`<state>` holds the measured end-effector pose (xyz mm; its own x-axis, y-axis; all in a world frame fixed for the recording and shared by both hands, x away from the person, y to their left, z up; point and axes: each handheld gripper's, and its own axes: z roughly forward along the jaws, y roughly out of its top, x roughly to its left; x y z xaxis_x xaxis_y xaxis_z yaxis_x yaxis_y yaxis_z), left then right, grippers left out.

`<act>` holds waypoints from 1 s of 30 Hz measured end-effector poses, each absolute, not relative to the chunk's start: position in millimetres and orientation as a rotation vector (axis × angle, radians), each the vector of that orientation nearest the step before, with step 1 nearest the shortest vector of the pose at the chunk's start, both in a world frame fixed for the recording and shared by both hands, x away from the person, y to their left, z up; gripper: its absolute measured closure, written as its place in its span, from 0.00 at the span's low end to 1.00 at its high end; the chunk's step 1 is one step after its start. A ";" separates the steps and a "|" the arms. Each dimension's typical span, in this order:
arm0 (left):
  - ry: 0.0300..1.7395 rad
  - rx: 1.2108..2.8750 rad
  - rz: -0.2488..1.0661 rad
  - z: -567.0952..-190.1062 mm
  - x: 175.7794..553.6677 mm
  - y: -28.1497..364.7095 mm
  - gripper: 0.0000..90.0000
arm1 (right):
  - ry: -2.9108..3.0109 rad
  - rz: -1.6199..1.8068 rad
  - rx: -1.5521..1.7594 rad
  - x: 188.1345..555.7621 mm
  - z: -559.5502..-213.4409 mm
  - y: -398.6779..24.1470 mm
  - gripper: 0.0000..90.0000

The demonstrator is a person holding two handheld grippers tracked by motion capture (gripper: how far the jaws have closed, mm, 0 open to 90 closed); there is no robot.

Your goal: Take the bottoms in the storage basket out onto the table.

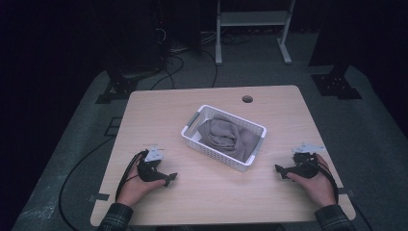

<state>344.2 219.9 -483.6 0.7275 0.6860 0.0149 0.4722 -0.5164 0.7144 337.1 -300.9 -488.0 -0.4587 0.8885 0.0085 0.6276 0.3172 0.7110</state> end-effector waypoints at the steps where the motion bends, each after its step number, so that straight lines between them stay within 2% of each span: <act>1: 0.870 2.214 0.386 -483.6 344.4 220.0 0.00 | 2.206 0.928 1.346 336.9 -488.0 -301.0 0.00; 2: 0.870 2.214 0.386 -483.6 344.4 220.0 0.00 | 2.206 0.928 1.346 336.9 -488.0 -301.0 0.00; 3: 0.869 2.214 0.386 -483.6 344.6 219.9 0.00 | 2.214 0.940 1.329 335.6 -487.1 -302.3 0.06; 6: 0.870 2.215 0.387 -483.5 345.0 219.9 0.00 | 2.219 0.943 1.322 334.8 -486.1 -302.9 0.09; 7: 0.871 2.215 0.387 -483.5 345.0 219.7 0.00 | 2.228 0.946 1.312 334.3 -484.2 -304.0 0.16; 11: 0.871 2.215 0.387 -483.6 345.0 219.8 0.00 | 2.242 0.943 1.312 335.0 -482.0 -305.0 0.24; 12: 0.871 2.215 0.386 -483.5 345.2 219.7 0.00 | 2.256 0.936 1.308 335.5 -479.7 -306.7 0.30; 16: 0.870 2.212 0.387 -483.8 345.7 219.4 0.00 | 2.267 0.946 1.308 336.7 -478.5 -309.3 0.34; 30: 0.870 2.212 0.387 -483.8 345.7 219.4 0.00 | 2.306 1.011 1.246 343.0 -462.8 -312.9 0.32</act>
